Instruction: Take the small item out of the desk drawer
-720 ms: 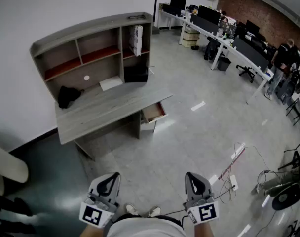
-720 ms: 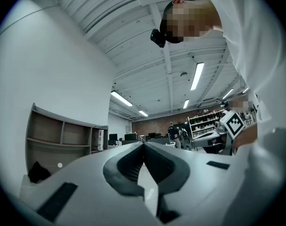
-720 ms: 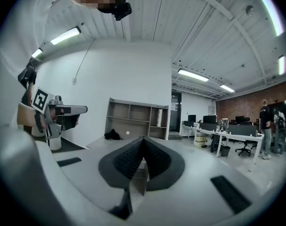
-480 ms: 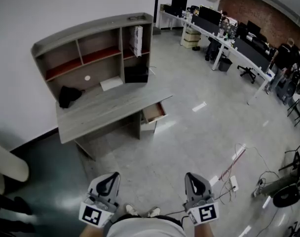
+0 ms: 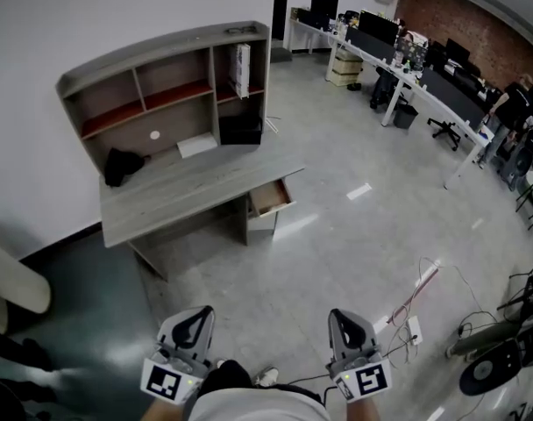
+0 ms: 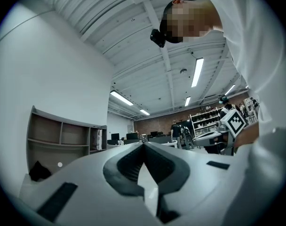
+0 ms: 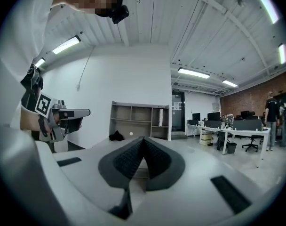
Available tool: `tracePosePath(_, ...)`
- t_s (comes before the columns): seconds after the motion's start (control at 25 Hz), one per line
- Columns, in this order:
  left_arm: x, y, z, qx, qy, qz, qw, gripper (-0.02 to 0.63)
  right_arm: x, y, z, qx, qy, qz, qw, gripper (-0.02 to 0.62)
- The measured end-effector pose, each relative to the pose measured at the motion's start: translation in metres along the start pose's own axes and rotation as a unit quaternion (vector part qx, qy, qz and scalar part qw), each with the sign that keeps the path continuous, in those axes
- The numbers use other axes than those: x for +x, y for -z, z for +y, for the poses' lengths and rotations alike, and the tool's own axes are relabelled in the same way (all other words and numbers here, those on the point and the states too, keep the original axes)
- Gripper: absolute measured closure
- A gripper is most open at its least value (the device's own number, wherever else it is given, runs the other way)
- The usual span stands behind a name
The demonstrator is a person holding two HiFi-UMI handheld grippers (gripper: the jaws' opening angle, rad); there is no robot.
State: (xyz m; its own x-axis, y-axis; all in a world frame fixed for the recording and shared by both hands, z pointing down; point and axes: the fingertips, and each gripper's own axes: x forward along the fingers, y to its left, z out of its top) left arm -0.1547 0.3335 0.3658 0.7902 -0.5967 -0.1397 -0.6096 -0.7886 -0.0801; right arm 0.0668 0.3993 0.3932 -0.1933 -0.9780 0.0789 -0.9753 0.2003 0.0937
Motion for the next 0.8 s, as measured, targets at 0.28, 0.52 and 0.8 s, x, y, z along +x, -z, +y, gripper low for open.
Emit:
tracePosePath(0.28,0.012,0.018,-0.011,-0.007,-0.008,0.03,0.9995,0.591,-0.001,0.026,-0.021,0.025,-0.01,0.019,0.999,0.573)
tracePosePath(0.52,0.062,0.039,0.012,-0.017,-0.001,0.028,0.9995,0.591,0.045,0.032,-0.041,0.016,-0.019,0.03,0.999,0.572)
tracePosePath(0.8,0.151,0.062,0.08,-0.029,0.021,0.021,0.9991,0.591,0.144,0.029,-0.079,-0.003,-0.017,0.057,0.998,0.572)
